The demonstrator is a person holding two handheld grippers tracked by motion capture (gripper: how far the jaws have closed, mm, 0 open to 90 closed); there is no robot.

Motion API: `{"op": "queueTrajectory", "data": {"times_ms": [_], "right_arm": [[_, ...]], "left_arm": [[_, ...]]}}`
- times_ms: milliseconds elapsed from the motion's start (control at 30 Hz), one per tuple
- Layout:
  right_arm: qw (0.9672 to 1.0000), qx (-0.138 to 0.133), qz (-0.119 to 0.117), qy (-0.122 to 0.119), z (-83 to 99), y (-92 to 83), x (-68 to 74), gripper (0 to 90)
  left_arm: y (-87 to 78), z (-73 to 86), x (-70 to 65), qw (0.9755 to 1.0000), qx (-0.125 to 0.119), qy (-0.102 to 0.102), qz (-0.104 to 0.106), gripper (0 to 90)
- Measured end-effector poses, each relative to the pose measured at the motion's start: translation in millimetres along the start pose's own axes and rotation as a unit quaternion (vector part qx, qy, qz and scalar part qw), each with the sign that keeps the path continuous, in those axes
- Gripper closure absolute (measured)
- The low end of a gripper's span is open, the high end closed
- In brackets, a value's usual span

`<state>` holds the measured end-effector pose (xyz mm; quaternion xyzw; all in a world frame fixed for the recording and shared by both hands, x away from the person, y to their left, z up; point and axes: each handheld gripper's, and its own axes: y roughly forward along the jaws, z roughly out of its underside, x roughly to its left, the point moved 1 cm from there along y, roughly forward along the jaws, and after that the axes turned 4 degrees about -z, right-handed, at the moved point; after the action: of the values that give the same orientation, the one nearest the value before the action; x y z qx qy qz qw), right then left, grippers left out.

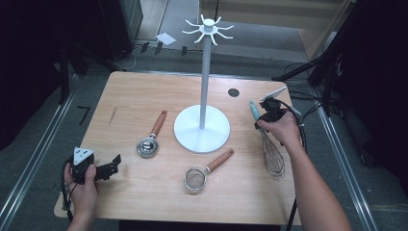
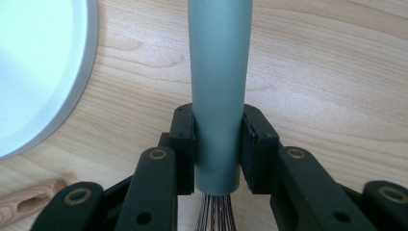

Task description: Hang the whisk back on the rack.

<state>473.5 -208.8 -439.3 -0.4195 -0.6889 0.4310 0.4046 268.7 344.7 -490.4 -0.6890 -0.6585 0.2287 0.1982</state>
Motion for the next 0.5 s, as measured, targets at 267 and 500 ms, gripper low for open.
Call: {"op": "queueTrajectory", "data": {"times_ms": [267, 500], "right_arm": [[0.9988, -0.044, -0.017, -0.017, 13.5, -14.3, -1.3, 71.5], [0.9936, -0.102, -0.038, -0.028, 22.9, -30.7, 4.1, 71.5]], "left_arm": [[0.0, 0.0, 0.0, 1.0000, 0.000, 0.001, -0.001, 0.0], [0.0, 0.0, -0.1, 1.0000, -0.001, 0.001, -0.001, 0.0]]}}
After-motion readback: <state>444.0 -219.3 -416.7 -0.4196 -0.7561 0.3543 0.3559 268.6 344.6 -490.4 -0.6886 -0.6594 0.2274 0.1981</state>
